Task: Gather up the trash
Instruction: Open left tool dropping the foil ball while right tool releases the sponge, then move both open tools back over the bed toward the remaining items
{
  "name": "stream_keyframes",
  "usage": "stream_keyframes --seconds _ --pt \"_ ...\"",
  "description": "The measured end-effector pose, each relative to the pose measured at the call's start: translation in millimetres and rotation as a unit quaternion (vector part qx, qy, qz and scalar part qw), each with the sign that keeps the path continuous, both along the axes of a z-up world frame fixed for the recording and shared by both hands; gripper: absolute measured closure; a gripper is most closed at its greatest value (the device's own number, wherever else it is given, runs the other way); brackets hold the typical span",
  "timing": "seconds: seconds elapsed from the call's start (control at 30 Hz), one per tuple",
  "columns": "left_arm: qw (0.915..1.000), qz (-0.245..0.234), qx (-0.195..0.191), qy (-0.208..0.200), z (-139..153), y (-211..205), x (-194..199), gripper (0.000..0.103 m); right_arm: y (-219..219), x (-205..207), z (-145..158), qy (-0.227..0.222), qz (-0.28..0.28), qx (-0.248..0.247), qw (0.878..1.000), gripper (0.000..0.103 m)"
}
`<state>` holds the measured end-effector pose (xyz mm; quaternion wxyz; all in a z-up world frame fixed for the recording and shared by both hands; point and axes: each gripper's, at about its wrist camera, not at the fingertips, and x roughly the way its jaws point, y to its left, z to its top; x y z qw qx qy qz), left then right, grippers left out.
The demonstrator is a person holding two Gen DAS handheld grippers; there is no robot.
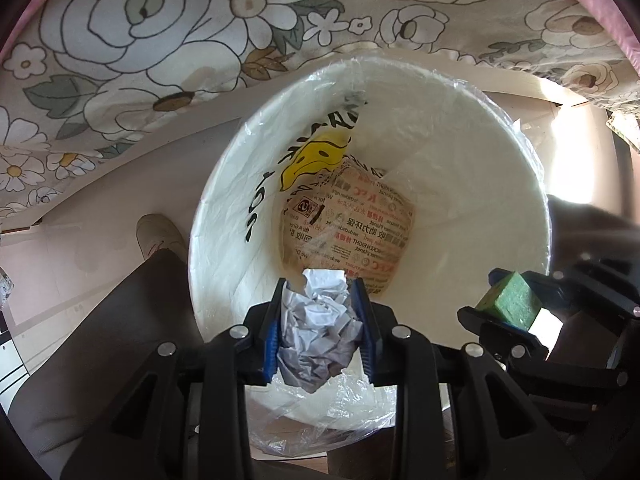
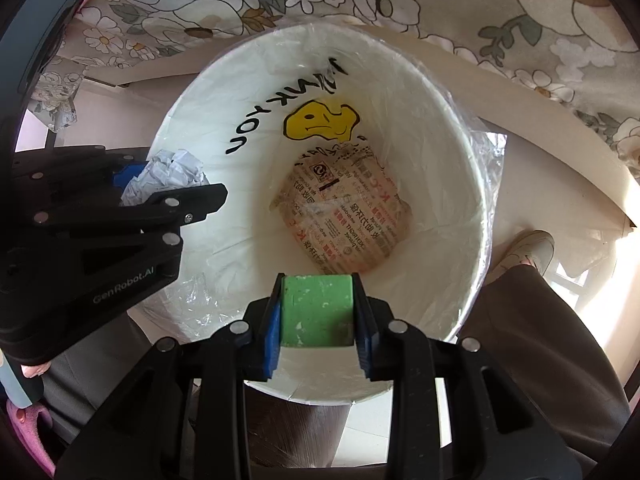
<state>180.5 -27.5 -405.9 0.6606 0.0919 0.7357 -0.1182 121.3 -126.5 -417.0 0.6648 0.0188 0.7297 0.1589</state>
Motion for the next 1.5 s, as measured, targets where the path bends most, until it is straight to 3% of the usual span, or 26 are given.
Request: stream_keyframes --seconds 0.17,0.23,0.3,0.4,0.63,0.87,1.03,1.5 --pt "0.9999 -0.002 0.013 0.003 -12 -2 2 0.060 2 2 -12 0.011 0.003 -0.013 1.000 0.071" --pt "0.9999 -0.001 0.016 0.006 -17 -3 2 0.050 2 3 -14 0.012 0.002 -0.016 1.000 0.069" --pt "0.9999 -0.002 0.011 0.010 -19 -4 3 0.043 3 4 -17 0.015 0.003 -0.020 1.000 0.056" --pt "0.9999 -0.004 0.012 0.006 -18 -5 3 0.036 4 4 -19 0.014 0.005 -0.024 1.000 0.049" --pt "0.9999 0.002 0.007 -0.009 -3 -3 4 0.036 3 5 -13 0.006 0.003 -0.019 1.000 0.049" --pt "0.9966 -0.005 0.016 -0.080 44 -1 -1 0.036 5 2 13 -0.025 0.004 -0.018 1.000 0.049" --pt "0.9919 -0.007 0.002 -0.127 86 0 -5 0.036 6 -6 45 -0.061 0.012 -0.023 0.998 0.049" --pt "0.9651 -0.001 -0.021 -0.261 207 6 -25 0.036 -2 -22 159 -0.172 0.009 -0.020 0.985 0.049"
